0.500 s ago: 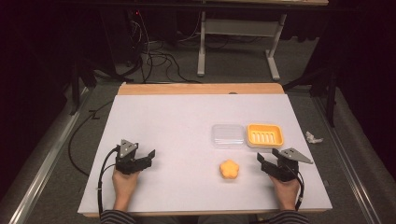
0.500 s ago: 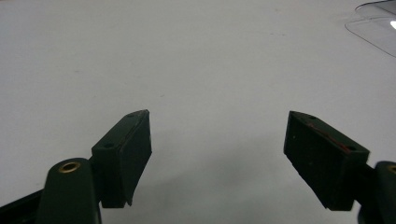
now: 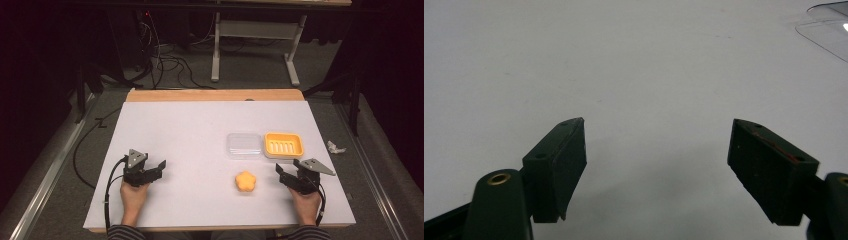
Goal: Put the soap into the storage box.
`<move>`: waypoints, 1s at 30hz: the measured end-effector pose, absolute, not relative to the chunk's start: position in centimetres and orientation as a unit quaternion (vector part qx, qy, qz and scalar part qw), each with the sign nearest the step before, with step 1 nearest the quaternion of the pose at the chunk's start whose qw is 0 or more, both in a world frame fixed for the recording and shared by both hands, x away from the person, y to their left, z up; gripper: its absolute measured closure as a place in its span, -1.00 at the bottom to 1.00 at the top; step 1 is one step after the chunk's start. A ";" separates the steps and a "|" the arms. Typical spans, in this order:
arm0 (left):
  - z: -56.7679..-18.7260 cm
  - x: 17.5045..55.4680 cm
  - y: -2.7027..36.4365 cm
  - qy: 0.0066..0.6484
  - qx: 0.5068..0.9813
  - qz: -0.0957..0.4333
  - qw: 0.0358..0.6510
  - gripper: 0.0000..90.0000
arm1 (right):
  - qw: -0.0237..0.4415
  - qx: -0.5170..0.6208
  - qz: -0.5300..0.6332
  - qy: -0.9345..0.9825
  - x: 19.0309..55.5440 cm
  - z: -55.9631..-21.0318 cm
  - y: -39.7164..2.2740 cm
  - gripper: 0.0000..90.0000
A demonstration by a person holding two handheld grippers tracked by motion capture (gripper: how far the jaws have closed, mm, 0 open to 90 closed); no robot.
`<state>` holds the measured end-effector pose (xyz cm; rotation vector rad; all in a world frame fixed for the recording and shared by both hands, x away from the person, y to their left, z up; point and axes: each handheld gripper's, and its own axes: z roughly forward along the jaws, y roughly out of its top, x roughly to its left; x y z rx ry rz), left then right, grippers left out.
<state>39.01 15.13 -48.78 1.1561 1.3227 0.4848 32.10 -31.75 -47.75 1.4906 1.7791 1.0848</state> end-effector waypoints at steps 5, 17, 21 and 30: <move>-48.8 39.1 15.2 0.575 0.505 0.211 0.609 -0.46 | 0.267 0.567 0.420 0.657 32.3 -47.8 -32.3 -0.39; -48.8 39.1 15.2 0.576 0.505 0.210 0.608 -0.46 | 0.254 0.541 0.416 0.685 31.7 -47.3 -31.7 -0.38; -48.8 39.1 15.2 0.576 0.505 0.210 0.608 -0.46 | 0.251 0.533 0.422 0.689 31.2 -46.9 -31.4 -0.37; -48.8 39.1 15.2 0.577 0.503 0.209 0.608 -0.46 | 0.236 0.514 0.426 0.706 29.6 -46.8 -30.1 -0.32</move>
